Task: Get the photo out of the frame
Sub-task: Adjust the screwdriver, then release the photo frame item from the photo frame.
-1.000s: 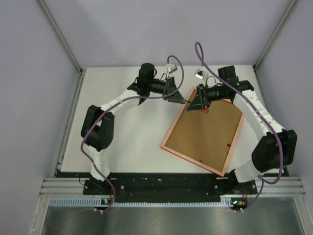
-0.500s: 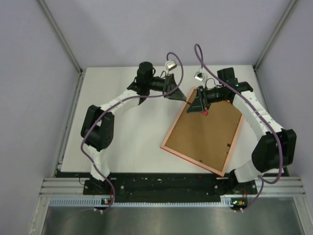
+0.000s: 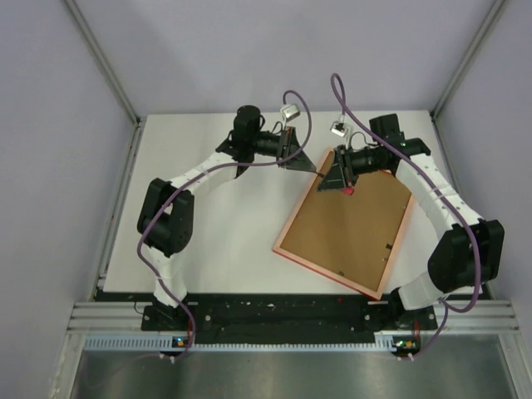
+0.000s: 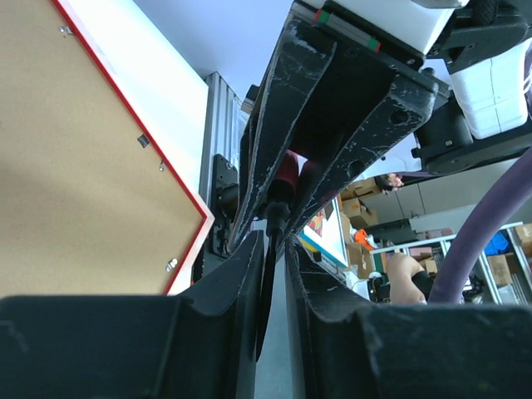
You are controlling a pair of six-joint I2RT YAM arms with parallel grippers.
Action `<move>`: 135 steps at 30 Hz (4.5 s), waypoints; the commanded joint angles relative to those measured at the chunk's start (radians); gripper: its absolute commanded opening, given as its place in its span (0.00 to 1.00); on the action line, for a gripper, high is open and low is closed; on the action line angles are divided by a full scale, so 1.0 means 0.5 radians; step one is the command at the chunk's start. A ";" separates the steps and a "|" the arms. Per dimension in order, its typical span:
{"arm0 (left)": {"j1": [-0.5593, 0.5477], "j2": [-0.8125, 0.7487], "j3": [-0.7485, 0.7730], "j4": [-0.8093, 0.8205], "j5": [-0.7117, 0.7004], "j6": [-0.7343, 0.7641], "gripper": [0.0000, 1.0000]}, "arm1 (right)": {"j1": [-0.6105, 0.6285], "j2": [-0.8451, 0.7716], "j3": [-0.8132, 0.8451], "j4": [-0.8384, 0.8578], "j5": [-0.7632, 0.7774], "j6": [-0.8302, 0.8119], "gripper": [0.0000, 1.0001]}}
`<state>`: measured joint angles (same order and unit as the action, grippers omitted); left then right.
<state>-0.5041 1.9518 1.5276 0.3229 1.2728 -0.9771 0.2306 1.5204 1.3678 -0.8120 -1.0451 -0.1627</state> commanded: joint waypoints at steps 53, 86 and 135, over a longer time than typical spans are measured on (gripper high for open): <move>0.125 -0.115 -0.177 0.934 -0.134 -0.828 0.00 | 0.011 -0.500 -0.508 1.311 -0.064 0.411 0.38; 0.171 -0.029 0.138 -1.425 -1.033 1.322 0.98 | 0.060 -0.071 -0.143 0.351 1.654 0.227 0.00; -0.250 0.533 0.381 -1.628 -1.858 1.427 0.69 | 0.152 0.635 0.200 0.323 1.768 0.298 0.00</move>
<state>-0.6174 2.2005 1.6878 -0.4927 0.3805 -0.2852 0.2974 1.8282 1.4109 -0.6750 -0.1917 -0.0158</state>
